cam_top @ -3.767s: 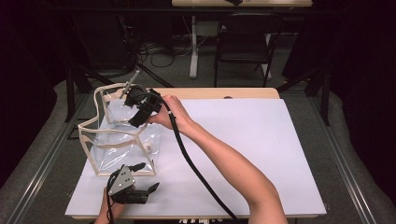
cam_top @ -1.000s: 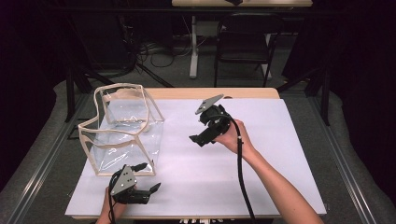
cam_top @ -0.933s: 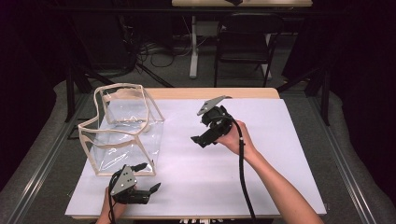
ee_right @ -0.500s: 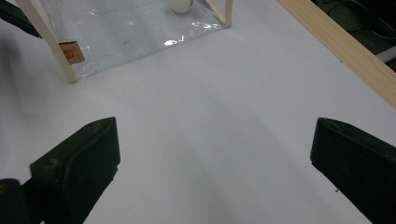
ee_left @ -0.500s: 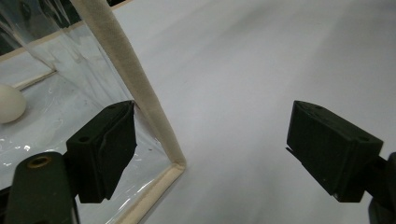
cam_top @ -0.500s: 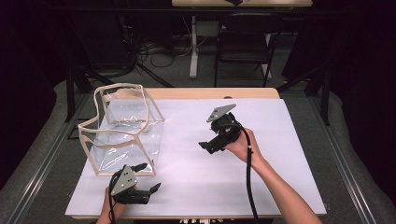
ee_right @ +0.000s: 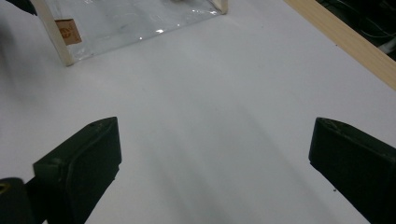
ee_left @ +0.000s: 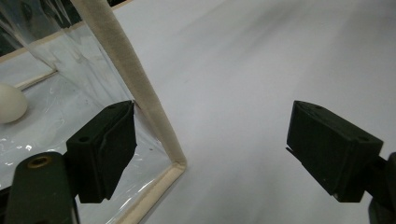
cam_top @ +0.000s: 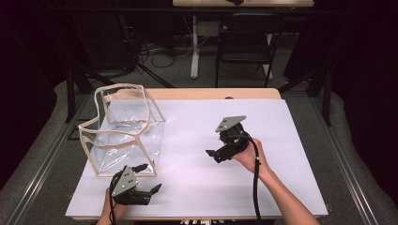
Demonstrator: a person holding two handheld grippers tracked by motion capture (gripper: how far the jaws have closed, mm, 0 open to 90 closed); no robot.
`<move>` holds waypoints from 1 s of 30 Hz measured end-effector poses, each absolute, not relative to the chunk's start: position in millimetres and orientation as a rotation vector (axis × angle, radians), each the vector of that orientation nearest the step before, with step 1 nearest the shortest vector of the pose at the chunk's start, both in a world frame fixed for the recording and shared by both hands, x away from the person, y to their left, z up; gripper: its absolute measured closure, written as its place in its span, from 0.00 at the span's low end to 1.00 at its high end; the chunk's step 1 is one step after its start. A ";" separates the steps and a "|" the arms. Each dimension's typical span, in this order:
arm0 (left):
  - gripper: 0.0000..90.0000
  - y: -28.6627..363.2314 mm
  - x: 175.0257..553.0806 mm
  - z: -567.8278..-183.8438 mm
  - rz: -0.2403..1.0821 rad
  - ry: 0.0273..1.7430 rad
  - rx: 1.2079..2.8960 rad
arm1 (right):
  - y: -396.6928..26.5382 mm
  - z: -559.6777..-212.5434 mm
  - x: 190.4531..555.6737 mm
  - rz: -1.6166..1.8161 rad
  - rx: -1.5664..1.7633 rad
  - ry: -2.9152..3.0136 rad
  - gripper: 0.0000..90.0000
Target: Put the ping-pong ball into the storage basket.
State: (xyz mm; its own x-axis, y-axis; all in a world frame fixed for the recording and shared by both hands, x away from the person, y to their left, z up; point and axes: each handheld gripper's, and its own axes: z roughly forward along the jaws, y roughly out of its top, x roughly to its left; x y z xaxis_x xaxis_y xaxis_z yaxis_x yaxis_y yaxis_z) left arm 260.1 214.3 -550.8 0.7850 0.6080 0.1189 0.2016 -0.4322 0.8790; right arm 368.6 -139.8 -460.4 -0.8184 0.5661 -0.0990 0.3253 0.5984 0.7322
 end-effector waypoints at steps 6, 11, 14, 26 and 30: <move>0.18 213.9 260.3 -550.9 0.526 0.603 2.002 | -146.2 -467.7 364.6 1.054 0.733 2.504 0.02; 0.18 213.9 260.1 -550.8 0.525 0.600 2.003 | -150.0 -473.2 361.0 1.055 0.739 2.487 0.02; 0.18 214.1 260.1 -550.8 0.525 0.601 2.001 | -151.6 -476.0 358.5 1.051 0.740 2.484 0.02; 0.18 214.4 260.2 -550.6 0.527 0.604 2.004 | -162.4 -484.8 352.5 1.053 0.767 2.469 0.02; 0.18 213.8 260.2 -550.9 0.525 0.601 2.003 | -165.9 -487.2 349.8 1.047 0.775 2.461 0.03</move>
State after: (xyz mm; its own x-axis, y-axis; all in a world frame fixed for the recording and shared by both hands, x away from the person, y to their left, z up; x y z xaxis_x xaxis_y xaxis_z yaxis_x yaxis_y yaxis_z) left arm 260.2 213.8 -550.9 0.7872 0.6051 0.1187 0.1994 -0.4319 0.8796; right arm 349.8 -165.9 -487.2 -0.7868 0.6080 -0.1060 0.3453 0.5760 0.7409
